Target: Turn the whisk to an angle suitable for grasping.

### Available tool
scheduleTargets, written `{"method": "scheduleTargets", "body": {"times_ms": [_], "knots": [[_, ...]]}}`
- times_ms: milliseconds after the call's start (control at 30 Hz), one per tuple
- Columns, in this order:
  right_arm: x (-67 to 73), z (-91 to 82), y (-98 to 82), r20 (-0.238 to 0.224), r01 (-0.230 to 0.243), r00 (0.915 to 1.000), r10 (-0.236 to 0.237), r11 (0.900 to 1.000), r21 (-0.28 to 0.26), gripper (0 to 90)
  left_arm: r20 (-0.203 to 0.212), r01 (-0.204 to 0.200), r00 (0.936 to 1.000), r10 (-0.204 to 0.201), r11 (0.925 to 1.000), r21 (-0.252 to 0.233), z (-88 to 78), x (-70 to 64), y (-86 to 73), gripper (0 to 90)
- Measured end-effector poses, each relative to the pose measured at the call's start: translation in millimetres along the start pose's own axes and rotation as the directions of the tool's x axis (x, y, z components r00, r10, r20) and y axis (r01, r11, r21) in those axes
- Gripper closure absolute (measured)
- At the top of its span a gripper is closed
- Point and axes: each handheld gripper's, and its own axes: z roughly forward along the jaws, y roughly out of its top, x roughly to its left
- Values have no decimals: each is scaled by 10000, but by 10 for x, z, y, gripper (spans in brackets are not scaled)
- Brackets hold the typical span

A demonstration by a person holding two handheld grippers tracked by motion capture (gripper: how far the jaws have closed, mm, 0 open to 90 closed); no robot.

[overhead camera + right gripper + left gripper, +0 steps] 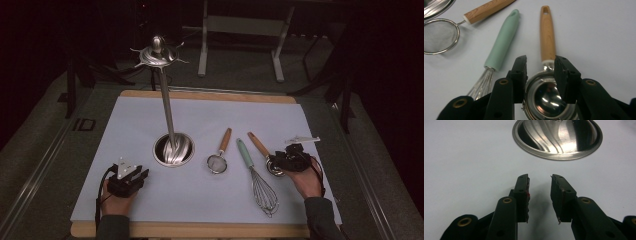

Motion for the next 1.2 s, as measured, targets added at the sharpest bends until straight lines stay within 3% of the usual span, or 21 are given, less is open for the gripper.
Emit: {"method": "scheduleTargets", "body": {"times_ms": [467, 733, 1033, 1200], "knots": [[319, 246, 104, -818, 598, 9952, -533, 9951, 790, 672, -68, -137, 9999, 138, 9998, 133, 11, -16, 6, 681], [391, 351, 135, -1408, 307, 9899, -149, 9934, 1110, 695, -94, -214, 9997, 215, 9996, 172, 17, -25, 8, 678], [408, 468, 161, -1496, 184, 9887, 65, 9861, 1649, 673, -111, -214, 9997, 216, 9996, 185, 18, -25, 9, 669], [436, 502, 201, -1542, 340, 9880, -31, 9796, 1983, 660, -142, -229, 9996, 232, 9995, 206, 21, -28, 10, 667]]}}
